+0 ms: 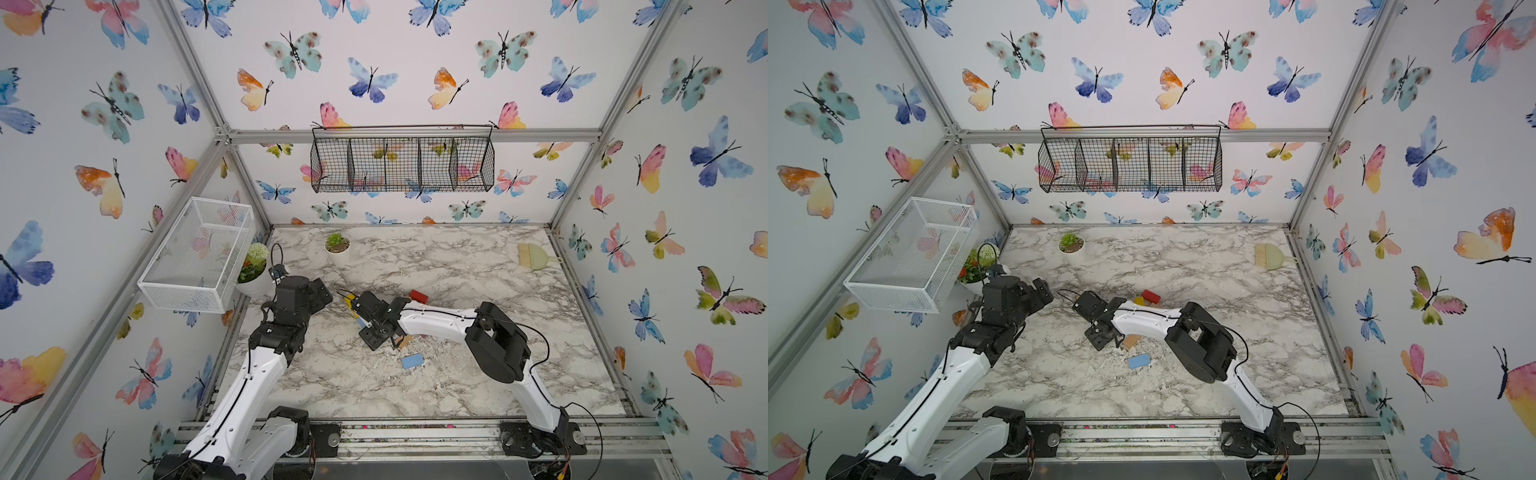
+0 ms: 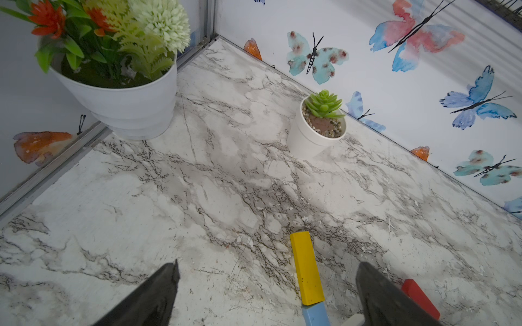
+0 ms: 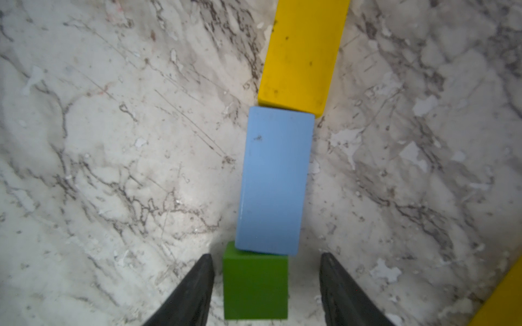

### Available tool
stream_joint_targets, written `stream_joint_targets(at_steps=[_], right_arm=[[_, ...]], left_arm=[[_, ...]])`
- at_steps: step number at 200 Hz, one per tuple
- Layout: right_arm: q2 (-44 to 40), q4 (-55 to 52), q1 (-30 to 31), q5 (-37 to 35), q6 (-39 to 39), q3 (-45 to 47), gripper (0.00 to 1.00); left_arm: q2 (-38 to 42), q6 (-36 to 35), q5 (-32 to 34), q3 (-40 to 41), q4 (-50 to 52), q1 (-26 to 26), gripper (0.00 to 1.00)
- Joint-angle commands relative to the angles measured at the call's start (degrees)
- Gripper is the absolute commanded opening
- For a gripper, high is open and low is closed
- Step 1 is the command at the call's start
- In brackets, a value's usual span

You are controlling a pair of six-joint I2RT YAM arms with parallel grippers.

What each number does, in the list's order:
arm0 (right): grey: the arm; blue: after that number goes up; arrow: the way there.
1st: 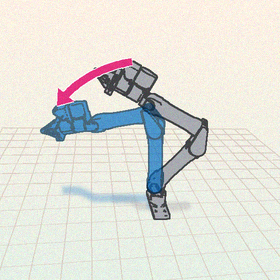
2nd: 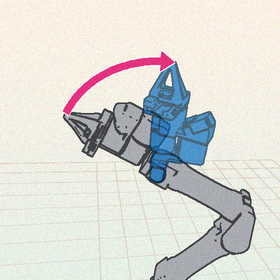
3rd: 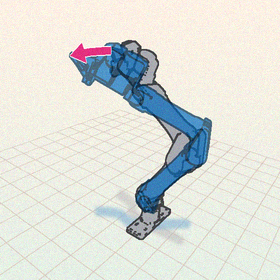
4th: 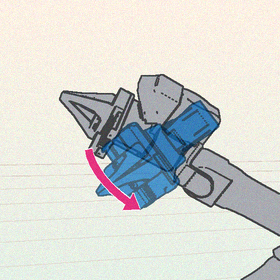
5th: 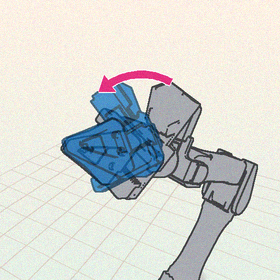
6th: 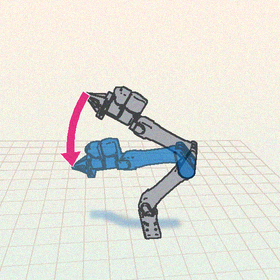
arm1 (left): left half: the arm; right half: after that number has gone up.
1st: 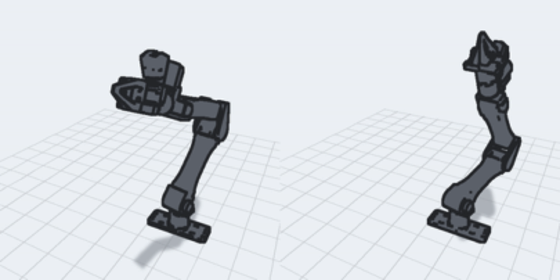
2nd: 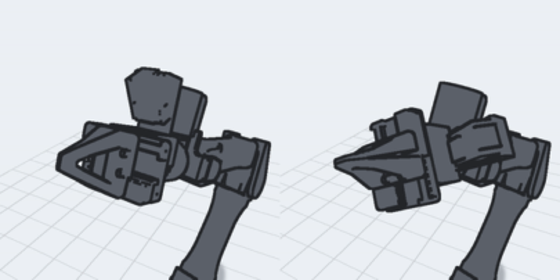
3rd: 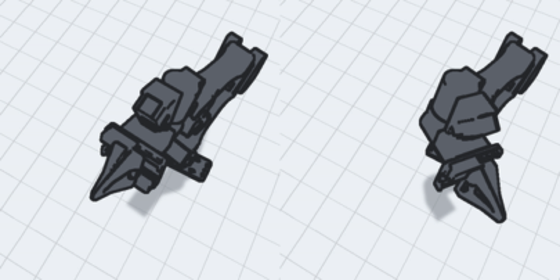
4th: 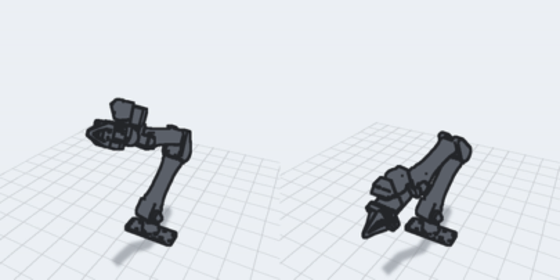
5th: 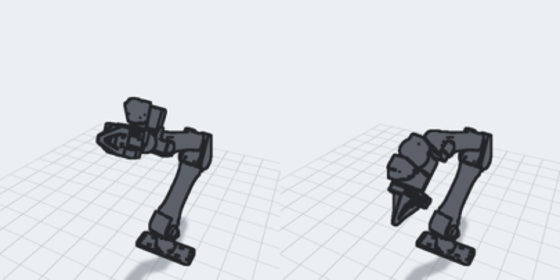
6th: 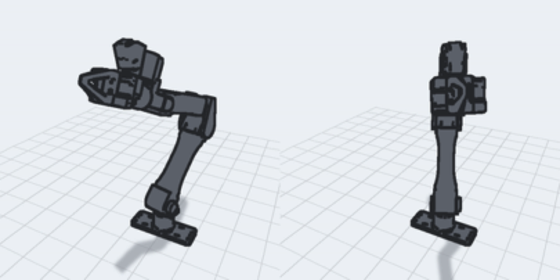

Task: Assemble the letter v with building blocks
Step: Assemble the building block at the center of the board, then adjust the building block at the center of the board.

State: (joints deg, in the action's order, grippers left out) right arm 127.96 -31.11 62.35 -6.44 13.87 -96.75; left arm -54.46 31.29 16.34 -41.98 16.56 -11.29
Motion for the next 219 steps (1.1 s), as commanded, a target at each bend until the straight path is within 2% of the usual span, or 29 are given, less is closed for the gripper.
stream_joint_targets(at_steps=[1,110,172,219], right_arm=[[-3.05,-1.67,0.23,-1.97,0.81,1.88,0.67],[-16.56,1.22,-0.47,-8.41,3.21,12.0,0.81],[-23.39,1.58,-5.94,-6.76,6.07,21.88,0.81],[-28.46,2.3,-6.27,-2.78,7.58,29.5,0.81]], left_arm=[[0.93,-0.53,-0.3,0.01,0.14,0.39,0.98],[0.83,-0.53,-0.48,0.05,0.07,0.49,0.98],[0.72,-0.53,-0.78,0.23,-0.12,0.51,0.98],[0.58,-0.53,-0.8,0.31,-0.26,0.59,0.98]])
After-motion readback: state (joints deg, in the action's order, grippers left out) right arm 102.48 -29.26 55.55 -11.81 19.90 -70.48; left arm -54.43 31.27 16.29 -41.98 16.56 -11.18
